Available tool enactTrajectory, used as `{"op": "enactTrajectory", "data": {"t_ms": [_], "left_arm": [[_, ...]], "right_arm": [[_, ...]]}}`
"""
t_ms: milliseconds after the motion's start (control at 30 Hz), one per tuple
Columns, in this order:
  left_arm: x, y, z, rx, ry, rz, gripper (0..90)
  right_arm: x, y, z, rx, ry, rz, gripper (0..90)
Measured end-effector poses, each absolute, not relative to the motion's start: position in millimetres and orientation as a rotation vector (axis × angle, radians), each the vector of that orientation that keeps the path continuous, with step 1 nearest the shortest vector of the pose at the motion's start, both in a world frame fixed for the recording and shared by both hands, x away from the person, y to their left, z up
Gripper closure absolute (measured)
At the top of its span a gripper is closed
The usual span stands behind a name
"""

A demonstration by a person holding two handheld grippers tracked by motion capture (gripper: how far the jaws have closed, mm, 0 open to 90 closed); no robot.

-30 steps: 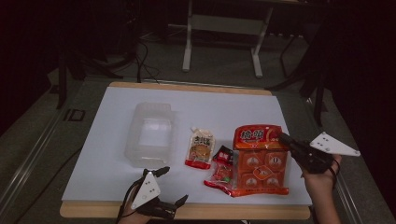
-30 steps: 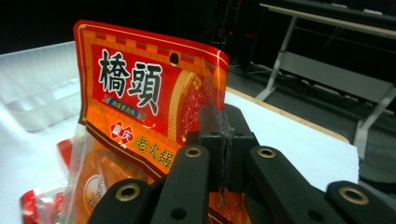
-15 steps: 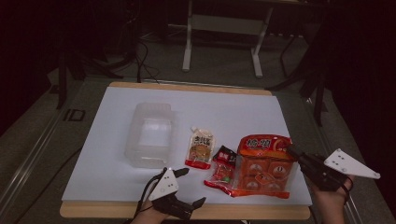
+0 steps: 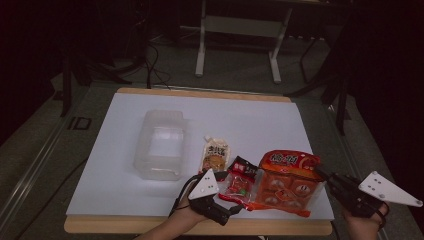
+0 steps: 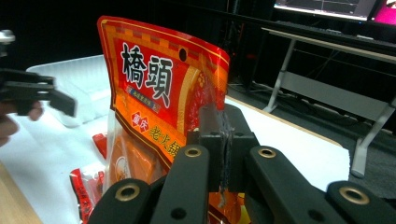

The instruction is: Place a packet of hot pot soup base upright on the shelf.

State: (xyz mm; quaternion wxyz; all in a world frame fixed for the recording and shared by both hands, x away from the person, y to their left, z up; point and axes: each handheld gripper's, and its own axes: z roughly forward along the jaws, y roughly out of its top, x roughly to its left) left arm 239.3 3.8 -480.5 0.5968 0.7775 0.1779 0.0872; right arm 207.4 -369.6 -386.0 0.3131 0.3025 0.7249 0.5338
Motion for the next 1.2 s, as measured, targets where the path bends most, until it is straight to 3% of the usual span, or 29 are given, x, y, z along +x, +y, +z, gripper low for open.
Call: {"op": "enactTrajectory", "data": {"t_ms": [567,767,1067,1200], "left_arm": [[288.9,-61.0,-481.7,1.811,0.289,0.107,0.3],[294.2,-80.8,-481.8,1.816,0.260,0.053,15.5],[297.5,-95.2,-481.9,1.773,0.221,-0.035,55.4],[298.0,-95.8,-480.7,1.783,0.198,-0.009,66.5]], "right_arm": [[206.8,-369.0,-385.8,0.783,1.915,1.422,88.9],[206.5,-368.6,-385.7,0.777,1.918,1.421,88.9],[206.4,-366.6,-384.6,0.770,1.924,1.417,88.9],[206.2,-369.7,-385.3,0.777,1.921,1.426,88.9]]}}
